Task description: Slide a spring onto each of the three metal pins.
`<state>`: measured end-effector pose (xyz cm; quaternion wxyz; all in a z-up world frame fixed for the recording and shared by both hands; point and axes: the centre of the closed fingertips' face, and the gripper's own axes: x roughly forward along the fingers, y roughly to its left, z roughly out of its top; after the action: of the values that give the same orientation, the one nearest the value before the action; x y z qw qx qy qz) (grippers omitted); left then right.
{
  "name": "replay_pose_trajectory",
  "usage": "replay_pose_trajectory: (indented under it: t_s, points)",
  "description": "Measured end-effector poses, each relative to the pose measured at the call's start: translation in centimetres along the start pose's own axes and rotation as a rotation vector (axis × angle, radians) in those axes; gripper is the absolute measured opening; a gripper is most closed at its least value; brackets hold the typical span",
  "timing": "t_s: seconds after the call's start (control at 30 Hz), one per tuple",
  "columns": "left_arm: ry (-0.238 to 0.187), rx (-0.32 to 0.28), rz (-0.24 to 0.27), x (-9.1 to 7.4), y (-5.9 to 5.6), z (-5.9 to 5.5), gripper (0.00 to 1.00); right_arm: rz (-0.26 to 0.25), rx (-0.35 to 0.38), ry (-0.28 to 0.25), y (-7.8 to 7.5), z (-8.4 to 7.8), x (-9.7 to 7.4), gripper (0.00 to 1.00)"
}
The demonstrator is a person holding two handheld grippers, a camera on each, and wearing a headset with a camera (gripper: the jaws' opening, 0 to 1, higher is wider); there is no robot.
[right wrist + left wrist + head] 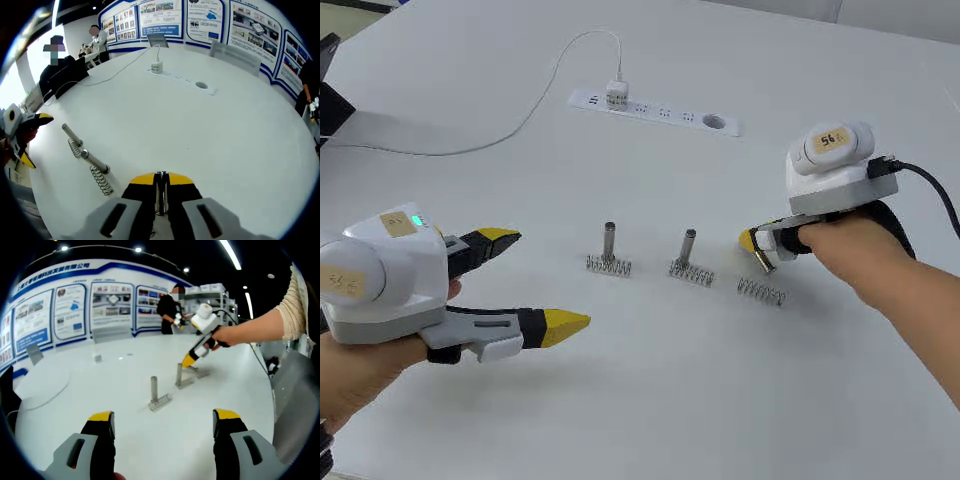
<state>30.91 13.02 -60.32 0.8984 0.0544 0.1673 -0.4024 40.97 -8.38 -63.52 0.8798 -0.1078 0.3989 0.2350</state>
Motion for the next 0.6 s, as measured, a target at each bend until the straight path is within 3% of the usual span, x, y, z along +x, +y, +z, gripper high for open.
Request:
replay_pose_trajectory:
  t_s: [0.33,0.6]
  points:
    - [-0.008,0.011,-0.012,0.3,-0.4,0.5,0.82,-0.017,-0.016,-0.051,0.1,-0.3,-2.3,0.09]
    - [-0.012,0.016,-0.015,0.4,-0.6,0.8,0.82,-0.023,-0.024,-0.081,0.4,-0.4,-3.2,0.09]
